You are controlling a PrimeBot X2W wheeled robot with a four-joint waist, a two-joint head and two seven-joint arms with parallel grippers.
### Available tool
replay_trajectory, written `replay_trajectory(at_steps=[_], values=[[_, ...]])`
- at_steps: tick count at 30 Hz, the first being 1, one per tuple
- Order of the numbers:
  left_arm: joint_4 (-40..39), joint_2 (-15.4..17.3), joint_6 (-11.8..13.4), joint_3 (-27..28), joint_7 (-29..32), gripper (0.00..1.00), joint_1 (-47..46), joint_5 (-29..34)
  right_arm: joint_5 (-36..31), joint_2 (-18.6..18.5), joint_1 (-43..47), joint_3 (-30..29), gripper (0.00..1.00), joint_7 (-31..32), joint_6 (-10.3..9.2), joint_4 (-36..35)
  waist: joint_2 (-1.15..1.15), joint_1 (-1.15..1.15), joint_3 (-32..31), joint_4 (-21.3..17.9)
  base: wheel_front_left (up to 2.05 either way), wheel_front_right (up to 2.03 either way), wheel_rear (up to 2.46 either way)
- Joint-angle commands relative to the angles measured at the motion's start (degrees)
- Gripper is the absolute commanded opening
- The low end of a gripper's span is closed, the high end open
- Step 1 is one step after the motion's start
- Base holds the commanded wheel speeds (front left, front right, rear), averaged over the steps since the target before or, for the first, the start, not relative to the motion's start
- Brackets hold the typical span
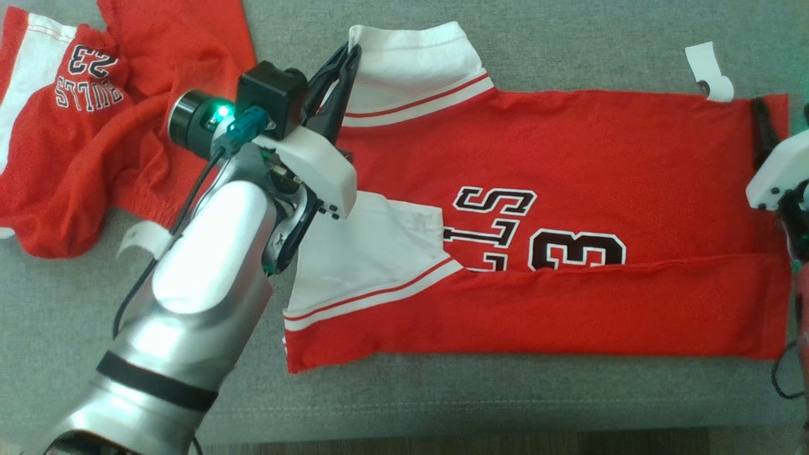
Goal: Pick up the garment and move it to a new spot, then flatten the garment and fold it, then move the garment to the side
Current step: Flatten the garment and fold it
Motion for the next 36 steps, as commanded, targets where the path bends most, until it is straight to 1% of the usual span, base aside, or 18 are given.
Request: replay_trajectory(at_steps=[1,5,6,7,8,9,12,14,18,24,29,36], values=[[-2.94,2.21,0.49,1.62,0.61,0.00,-0.08,-0.27,0.67,-0.79,-1.45,1.75,1.00,-0.64,0.22,-0.36,0.00,0.00,0.23,-0.05,0.00,0.00,0.00],[-4.62,2.85,0.88,1.52,1.58,0.00,0.37,-0.41,1.49,-1.20,-2.44,3.31,1.00,-1.08,0.22,1.76,0.00,0.00,0.39,-0.02,0.00,0.00,0.00],[-4.92,3.00,0.98,1.51,1.78,0.00,0.45,-0.45,1.91,-1.24,-2.63,3.78,0.87,-1.11,0.22,2.26,0.00,0.00,0.40,-0.03,0.00,0.00,0.00],[-4.92,3.00,0.98,1.51,1.78,0.00,0.45,-0.45,1.91,-1.24,-2.63,3.78,0.87,-1.11,0.22,2.26,0.00,0.00,0.40,-0.03,0.00,0.00,0.00],[-5.18,3.15,1.07,1.50,1.96,0.00,0.53,-0.48,2.28,-1.33,-2.81,4.20,0.33,-1.16,0.22,2.73,0.00,0.00,0.40,-0.07,0.00,0.00,0.00],[-5.41,3.28,1.17,1.50,2.11,0.00,0.60,-0.51,2.59,-1.46,-2.96,4.59,0.00,-1.29,0.22,3.15,0.00,0.00,0.38,-0.12,0.00,0.00,0.00],[-5.94,3.65,1.45,1.58,2.44,0.00,0.71,-0.67,3.40,-1.78,-3.33,5.62,0.00,-1.99,0.22,4.17,0.00,0.00,0.27,-0.31,0.00,0.00,0.00],[-6.36,3.44,1.59,2.45,2.32,0.00,0.76,-1.83,3.92,-2.10,-3.79,6.16,0.00,-3.15,0.22,4.37,0.00,0.00,0.32,-0.53,0.00,0.00,0.00],[-6.22,4.10,1.68,3.48,2.32,0.00,-0.52,-2.48,4.02,-2.84,-5.13,7.17,0.00,-5.91,0.22,4.37,0.00,0.00,0.32,-0.92,0.00,0.00,0.00],[-4.52,4.93,0.81,4.28,2.61,0.00,-4.91,-2.70,4.38,-3.85,-8.38,7.99,0.00,-8.94,0.22,4.18,0.00,0.00,1.09,-1.40,0.00,0.00,0.00],[-1.21,5.42,-0.18,5.39,2.91,0.00,-10.57,-3.07,4.84,-4.49,-11.45,8.95,0.00,-10.96,0.22,3.98,0.00,0.00,2.36,-1.95,0.00,0.00,0.00],[6.19,6.10,-1.89,6.11,1.77,0.00,-19.55,-2.53,4.82,-4.55,-16.88,11.28,0.00,-13.03,0.22,4.90,0.00,0.00,4.90,-3.10,0.00,0.00,0.00]])
